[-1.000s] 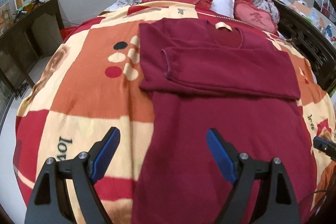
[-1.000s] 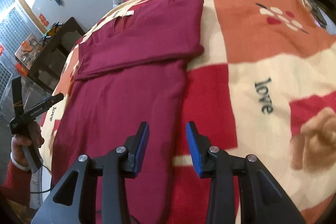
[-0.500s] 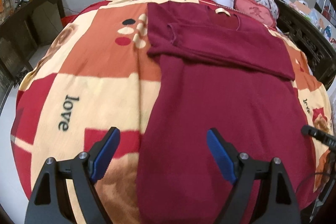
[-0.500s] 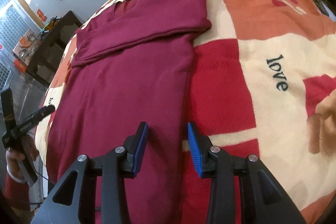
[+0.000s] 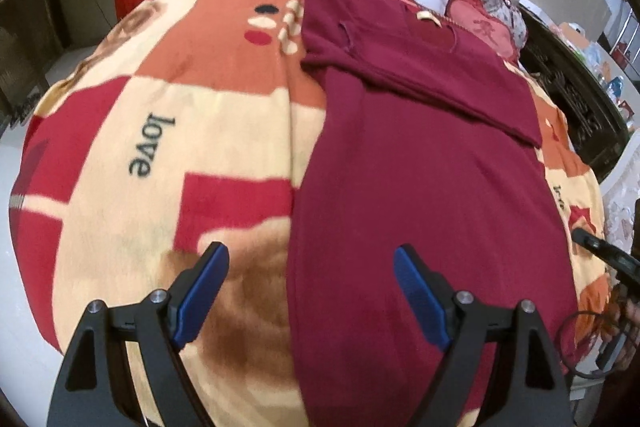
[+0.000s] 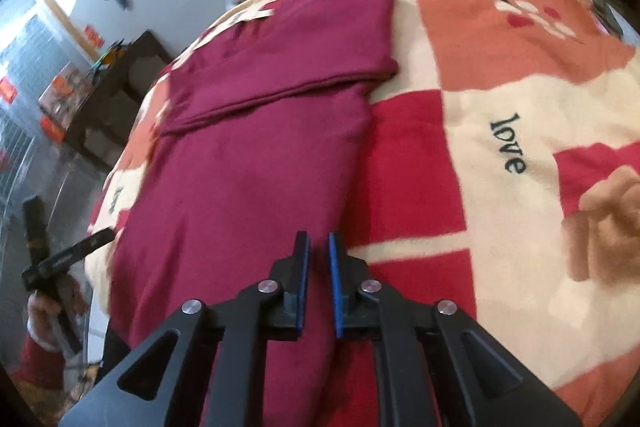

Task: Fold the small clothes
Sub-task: 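Grasp the sweater hem with both grippers and lift it toward the collar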

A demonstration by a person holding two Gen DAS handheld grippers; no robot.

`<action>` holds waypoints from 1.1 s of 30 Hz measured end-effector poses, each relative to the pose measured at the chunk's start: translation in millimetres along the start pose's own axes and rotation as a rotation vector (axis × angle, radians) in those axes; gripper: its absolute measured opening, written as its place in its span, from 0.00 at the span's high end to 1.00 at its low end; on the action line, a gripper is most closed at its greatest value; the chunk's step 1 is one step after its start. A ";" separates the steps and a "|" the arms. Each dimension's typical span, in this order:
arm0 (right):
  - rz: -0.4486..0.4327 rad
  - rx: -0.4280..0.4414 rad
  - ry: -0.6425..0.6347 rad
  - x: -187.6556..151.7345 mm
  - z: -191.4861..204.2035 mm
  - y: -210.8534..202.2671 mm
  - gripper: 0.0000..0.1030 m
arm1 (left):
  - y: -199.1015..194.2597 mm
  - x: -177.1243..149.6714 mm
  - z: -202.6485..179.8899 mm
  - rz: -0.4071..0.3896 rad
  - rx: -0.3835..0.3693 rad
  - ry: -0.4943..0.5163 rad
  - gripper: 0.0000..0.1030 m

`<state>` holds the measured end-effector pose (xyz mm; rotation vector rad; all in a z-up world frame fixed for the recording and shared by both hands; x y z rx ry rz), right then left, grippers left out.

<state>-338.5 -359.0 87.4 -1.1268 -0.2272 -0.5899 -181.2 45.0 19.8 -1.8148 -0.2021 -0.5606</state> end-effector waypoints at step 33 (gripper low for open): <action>0.205 0.275 -0.060 -81.8 17.3 -3.0 0.32 | -3.1 -56.9 -19.4 0.232 -0.117 0.055 0.30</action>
Point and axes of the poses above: each gripper's, at about its wrist camera, not at the fingertips, and y roughly the way its jaws point, z to its left, x to its top, the point moved 3 cm from there along y, roughly the way its jaws point, and after that the axes turned 3 degrees about -y, right-handed, at the moved point
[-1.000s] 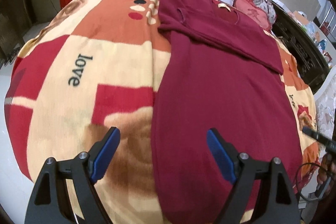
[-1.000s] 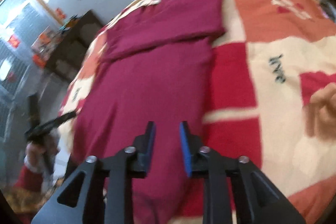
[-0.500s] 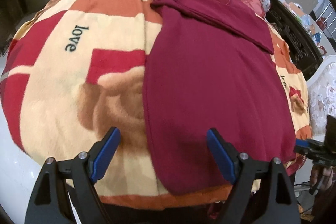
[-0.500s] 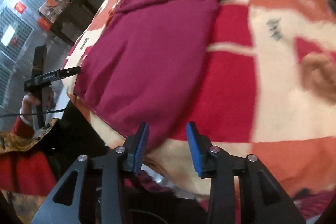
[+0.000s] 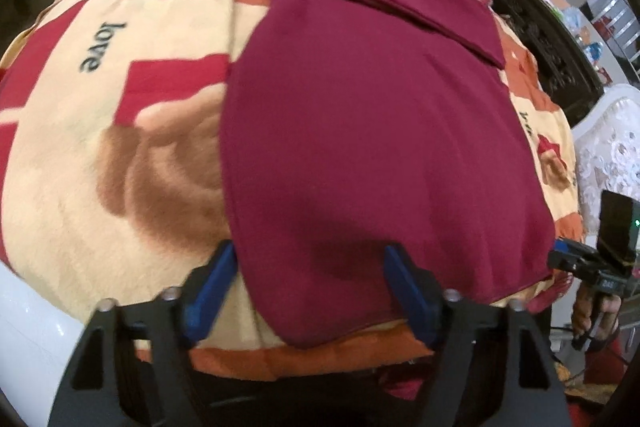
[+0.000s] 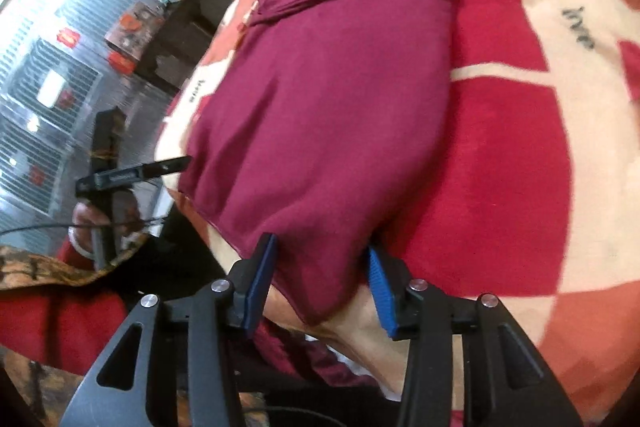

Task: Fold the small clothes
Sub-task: 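Grasp the sweater hem with both grippers and lift it toward the collar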

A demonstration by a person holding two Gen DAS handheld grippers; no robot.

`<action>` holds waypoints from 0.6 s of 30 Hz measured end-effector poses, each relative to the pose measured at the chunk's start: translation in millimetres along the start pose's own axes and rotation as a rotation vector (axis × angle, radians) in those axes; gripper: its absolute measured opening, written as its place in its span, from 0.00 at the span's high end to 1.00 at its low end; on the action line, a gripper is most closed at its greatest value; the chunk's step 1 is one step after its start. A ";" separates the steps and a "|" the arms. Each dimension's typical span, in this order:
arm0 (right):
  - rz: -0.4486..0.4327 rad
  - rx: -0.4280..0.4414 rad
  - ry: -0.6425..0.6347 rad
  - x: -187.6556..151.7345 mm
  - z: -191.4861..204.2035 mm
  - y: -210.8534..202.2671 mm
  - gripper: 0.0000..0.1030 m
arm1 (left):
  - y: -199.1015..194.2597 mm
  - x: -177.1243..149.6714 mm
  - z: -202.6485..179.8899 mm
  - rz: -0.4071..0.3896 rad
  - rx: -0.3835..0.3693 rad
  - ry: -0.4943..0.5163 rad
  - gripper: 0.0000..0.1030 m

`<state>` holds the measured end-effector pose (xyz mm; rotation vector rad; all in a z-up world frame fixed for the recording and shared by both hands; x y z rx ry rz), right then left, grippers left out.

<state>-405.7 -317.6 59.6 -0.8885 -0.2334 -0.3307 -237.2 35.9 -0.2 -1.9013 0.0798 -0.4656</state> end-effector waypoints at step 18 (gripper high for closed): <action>-0.021 0.121 -0.003 3.0 6.3 21.5 0.58 | 1.9 -2.9 5.9 0.032 -0.032 0.024 0.82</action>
Point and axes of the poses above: each gripper's, at about its wrist camera, not at the fingertips, and y roughly the way its jaws point, z to its left, x to its top, the point moved 3 cm from there along y, roughly the way its jaws point, and after that the axes turned 3 degrees about -y, right-handed, at the moved point
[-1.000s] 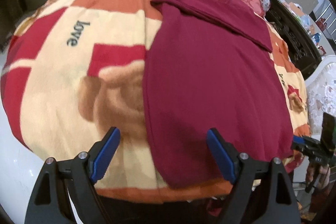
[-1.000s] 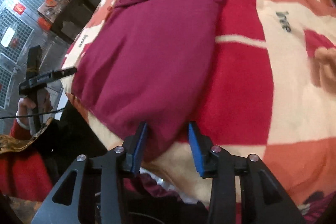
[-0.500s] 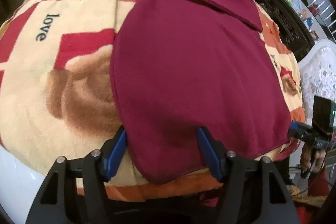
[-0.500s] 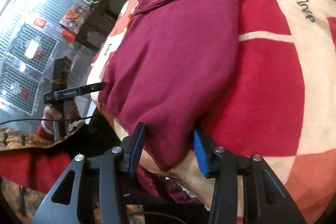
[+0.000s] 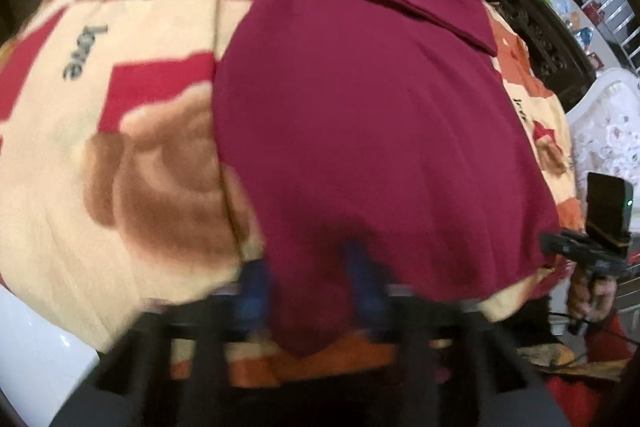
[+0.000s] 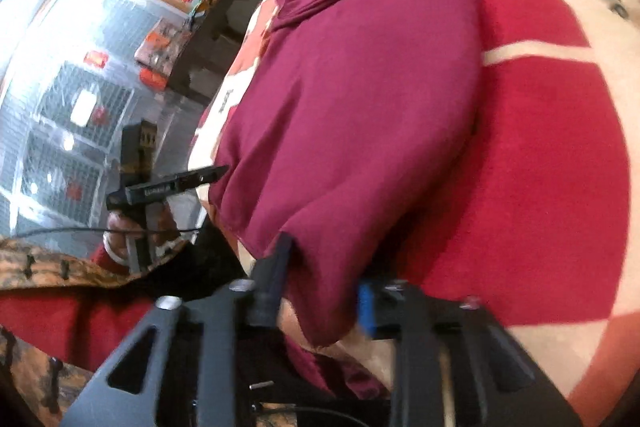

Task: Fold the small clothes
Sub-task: 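Grasp the sweater hem with both grippers and lift it toward the collar, then carry the held hem over the body toward the collar with both grippers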

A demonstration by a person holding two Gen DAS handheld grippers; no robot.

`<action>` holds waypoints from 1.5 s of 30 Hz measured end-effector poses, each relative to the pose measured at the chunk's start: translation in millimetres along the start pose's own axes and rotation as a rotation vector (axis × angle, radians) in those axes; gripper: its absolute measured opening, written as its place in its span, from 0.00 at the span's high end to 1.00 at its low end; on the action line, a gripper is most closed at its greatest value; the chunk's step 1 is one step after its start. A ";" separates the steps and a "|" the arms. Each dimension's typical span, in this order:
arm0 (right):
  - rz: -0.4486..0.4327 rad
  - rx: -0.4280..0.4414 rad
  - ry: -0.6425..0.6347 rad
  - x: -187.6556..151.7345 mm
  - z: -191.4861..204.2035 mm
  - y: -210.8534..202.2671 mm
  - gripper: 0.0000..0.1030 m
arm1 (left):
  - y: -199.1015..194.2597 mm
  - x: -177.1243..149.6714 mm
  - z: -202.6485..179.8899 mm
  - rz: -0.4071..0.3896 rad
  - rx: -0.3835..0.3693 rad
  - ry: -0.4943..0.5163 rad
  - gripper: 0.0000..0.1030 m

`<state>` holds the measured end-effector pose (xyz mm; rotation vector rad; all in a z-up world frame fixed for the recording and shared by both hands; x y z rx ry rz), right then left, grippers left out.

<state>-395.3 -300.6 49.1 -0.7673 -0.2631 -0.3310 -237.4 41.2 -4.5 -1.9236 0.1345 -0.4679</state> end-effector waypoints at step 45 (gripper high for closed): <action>-0.524 -0.219 0.063 320.7 -98.7 -71.0 0.32 | -29.0 351.7 29.3 -0.561 -0.057 -0.113 0.07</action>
Point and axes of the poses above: each gripper's, at about its wrist camera, not at the fingertips, and y roughly the way its jaws point, z to its left, x to its top, the point moved 3 cm from there along y, roughly the way its jaws point, and after that the axes turned 3 degrees about -y, right-handed, at the moved point
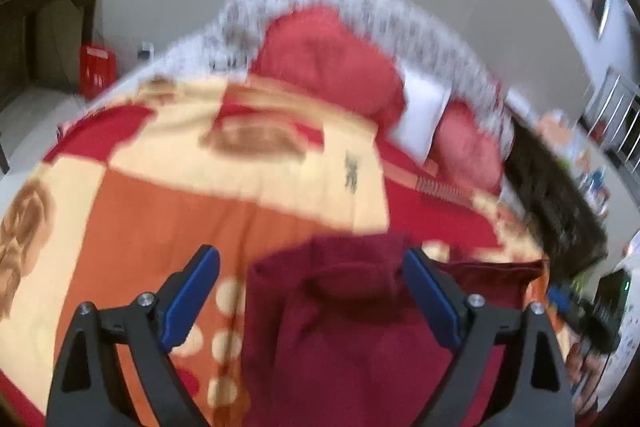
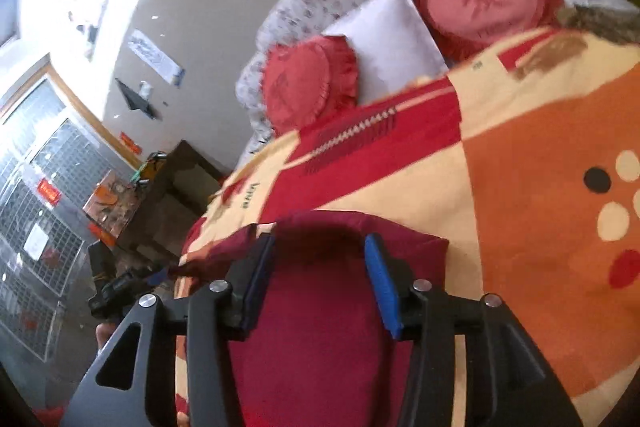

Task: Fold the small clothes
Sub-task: 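Carry the held hem over the body toward the collar with both grippers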

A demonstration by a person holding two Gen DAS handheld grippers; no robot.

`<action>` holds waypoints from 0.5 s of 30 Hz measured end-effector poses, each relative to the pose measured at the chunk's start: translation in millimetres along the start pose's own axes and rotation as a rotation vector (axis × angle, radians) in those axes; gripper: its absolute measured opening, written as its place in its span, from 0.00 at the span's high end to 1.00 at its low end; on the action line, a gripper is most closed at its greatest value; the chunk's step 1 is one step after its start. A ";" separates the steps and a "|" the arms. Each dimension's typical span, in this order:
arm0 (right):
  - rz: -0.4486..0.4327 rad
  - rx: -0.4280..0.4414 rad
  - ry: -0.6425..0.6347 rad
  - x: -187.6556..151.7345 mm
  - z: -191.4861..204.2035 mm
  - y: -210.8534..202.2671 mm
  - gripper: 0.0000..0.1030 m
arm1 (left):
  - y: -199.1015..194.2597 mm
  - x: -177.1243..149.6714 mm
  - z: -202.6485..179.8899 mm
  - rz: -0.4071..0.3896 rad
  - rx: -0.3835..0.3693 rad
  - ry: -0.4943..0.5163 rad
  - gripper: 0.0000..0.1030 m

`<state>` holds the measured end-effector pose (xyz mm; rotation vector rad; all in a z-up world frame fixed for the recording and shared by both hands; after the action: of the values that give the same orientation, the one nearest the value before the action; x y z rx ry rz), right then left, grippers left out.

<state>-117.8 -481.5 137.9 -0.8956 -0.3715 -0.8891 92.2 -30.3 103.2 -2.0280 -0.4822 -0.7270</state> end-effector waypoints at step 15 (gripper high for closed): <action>0.165 -0.255 -0.086 13.7 -11.6 122.6 0.58 | 111.3 -18.9 29.5 0.234 0.196 -0.044 0.08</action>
<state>-12.7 -459.6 76.2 -1.1850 -0.2568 -0.7575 152.1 -63.9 8.9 -1.8800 -0.3203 -0.4746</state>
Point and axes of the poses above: each gripper's, at about its wrist camera, not at the fingertips, and y roughly the way its jaws point, z to its left, x to its top, the point moved 3 cm from there along y, roughly the way its jaws point, and after that the axes turned 3 degrees about -y, right-handed, at the moved point
